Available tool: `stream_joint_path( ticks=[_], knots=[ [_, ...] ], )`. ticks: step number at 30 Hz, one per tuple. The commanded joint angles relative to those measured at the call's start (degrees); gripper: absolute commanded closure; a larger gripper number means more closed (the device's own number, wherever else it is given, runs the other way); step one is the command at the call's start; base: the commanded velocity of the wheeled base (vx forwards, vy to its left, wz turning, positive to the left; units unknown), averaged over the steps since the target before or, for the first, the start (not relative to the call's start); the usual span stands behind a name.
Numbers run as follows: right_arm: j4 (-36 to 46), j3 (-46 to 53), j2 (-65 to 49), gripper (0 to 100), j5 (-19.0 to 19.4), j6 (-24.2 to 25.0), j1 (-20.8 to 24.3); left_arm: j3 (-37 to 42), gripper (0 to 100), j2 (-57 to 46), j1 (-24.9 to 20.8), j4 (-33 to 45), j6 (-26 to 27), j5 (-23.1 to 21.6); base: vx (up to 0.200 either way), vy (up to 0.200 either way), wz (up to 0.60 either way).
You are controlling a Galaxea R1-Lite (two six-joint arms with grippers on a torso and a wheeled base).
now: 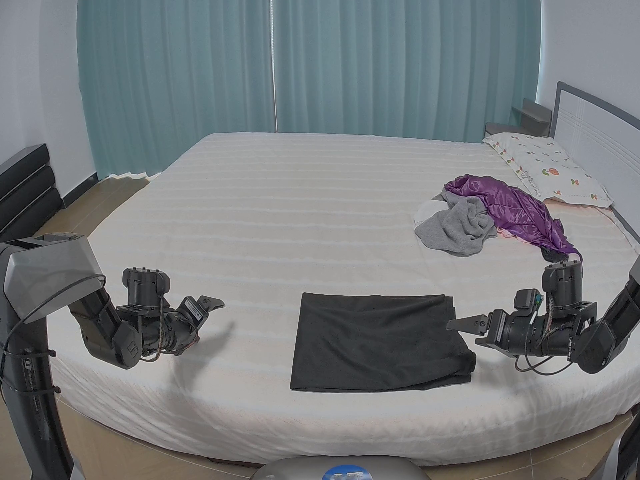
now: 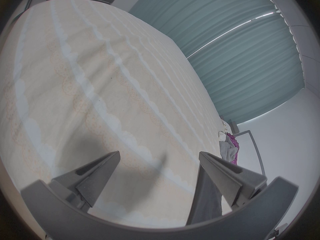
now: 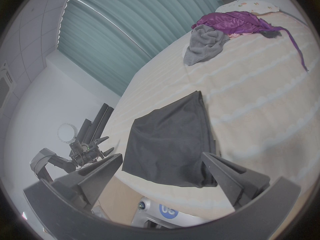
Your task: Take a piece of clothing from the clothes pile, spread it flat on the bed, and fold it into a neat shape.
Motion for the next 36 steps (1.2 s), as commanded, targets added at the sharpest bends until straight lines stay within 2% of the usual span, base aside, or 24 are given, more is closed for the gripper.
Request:
stream_joint_path(
  ticks=[1, 11, 14, 22, 29, 36],
  knots=[
    [-0.06, -2.40, 2.20, 0, -0.17, 1.74, 2.29, -0.09, 0, 0.06, 0.00, -0.02, -0.02, -0.01, 0.000, 0.000, 0.00],
    [-0.15, -7.76, 9.58, 0, -1.48, 4.64, 3.96, -0.09, 0, 0.06, 0.00, -0.02, -0.02, -0.01, 0.000, 0.000, 0.00],
    [-0.15, -7.50, 10.90, 0, -1.84, 7.02, 4.93, -0.18, 0, 0.06, 0.00, -0.02, -0.02, -0.01, 0.000, 0.000, 0.00],
    [0.11, -2.57, 9.06, 0, -2.36, 6.05, 4.31, -0.18, 0, 0.06, 0.00, 0.07, -0.02, -0.01, 0.000, 0.000, 0.00],
    [-0.06, 1.73, 7.12, 0, -2.28, 3.06, 2.38, -0.18, 0, 0.06, 0.00, 0.07, -0.02, -0.01, 0.000, 0.000, 0.00],
    [-0.06, 2.88, 4.05, 0, -2.19, 3.15, 2.11, -0.27, 0, 0.06, 0.00, 0.07, -0.02, -0.01, 0.000, 0.000, 0.00]
  ],
)
